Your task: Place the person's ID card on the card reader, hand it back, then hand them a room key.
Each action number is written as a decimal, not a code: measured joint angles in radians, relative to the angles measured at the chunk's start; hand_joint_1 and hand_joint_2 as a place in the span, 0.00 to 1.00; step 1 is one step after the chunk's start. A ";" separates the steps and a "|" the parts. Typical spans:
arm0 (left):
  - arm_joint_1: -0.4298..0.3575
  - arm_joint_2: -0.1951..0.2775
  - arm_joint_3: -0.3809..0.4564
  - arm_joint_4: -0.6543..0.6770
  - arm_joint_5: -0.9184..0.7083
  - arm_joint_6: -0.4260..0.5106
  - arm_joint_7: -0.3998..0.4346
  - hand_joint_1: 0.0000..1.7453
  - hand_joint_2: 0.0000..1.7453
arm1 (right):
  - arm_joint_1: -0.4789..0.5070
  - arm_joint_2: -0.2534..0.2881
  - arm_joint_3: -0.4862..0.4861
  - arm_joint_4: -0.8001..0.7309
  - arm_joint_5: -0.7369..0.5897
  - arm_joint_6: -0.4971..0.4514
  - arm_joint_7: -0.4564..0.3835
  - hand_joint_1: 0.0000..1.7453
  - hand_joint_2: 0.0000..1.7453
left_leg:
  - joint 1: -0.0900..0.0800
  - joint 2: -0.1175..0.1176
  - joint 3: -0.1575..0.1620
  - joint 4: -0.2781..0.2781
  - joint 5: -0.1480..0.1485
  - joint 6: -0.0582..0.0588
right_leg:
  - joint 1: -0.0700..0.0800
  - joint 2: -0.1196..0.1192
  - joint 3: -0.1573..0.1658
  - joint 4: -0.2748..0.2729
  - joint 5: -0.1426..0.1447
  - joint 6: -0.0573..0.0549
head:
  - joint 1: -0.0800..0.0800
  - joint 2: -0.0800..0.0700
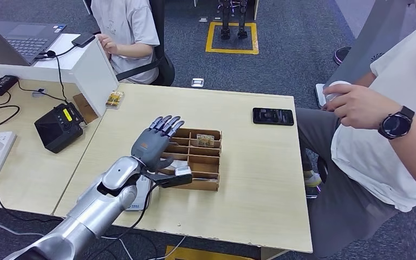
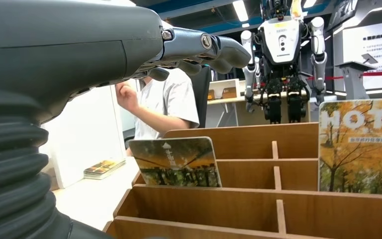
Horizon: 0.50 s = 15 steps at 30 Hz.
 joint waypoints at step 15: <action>0.000 0.000 0.000 0.009 0.000 -0.001 0.000 0.00 1.00 | 0.000 0.000 0.000 0.000 0.004 -0.001 -0.001 0.00 1.00 | 0.000 0.000 0.000 0.000 0.000 0.000 | 0.000 0.000 0.000 0.000 0.000 0.000 | 0.000 0.000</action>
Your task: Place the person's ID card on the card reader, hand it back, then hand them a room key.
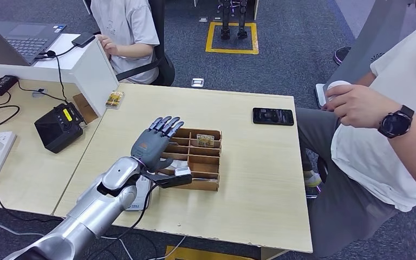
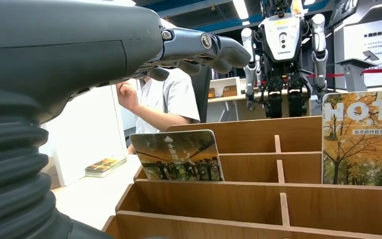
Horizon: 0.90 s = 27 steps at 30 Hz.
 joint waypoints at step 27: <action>-0.010 0.000 0.000 0.003 -0.021 -0.006 -0.002 1.00 1.00 | 0.000 0.000 0.000 0.000 0.004 -0.007 -0.014 0.00 1.00 | 0.000 0.000 0.000 0.000 0.000 0.000 | 0.000 0.000 0.000 0.000 0.000 0.000 | 0.000 0.000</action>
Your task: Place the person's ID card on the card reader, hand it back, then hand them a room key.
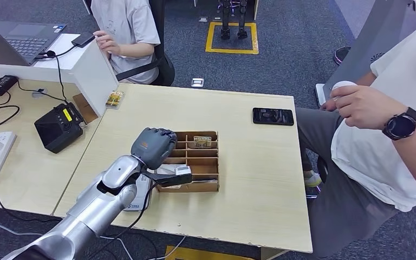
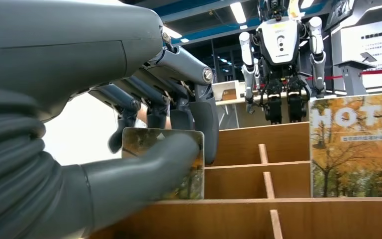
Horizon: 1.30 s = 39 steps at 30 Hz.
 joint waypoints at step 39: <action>-0.095 0.245 0.140 -0.271 0.317 -0.193 -0.061 1.00 1.00 | 0.004 0.000 0.006 0.000 0.001 -0.017 -0.018 0.00 1.00 | 0.001 0.001 0.000 0.000 0.002 -0.003 | 0.001 0.001 -0.001 0.003 0.000 -0.001 | 0.000 0.000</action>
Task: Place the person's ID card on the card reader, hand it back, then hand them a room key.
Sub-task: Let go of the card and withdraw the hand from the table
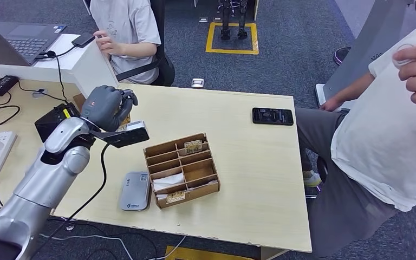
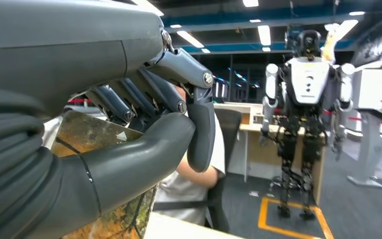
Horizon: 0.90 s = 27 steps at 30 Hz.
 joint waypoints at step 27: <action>-0.055 0.062 0.059 -0.092 0.065 -0.026 0.022 1.00 1.00 | -0.002 0.000 0.000 0.000 -0.002 0.003 -0.003 0.00 1.00 | 0.000 0.000 0.000 0.000 0.000 -0.001 | 0.000 0.000 -0.001 0.000 0.001 -0.002 | 0.000 0.000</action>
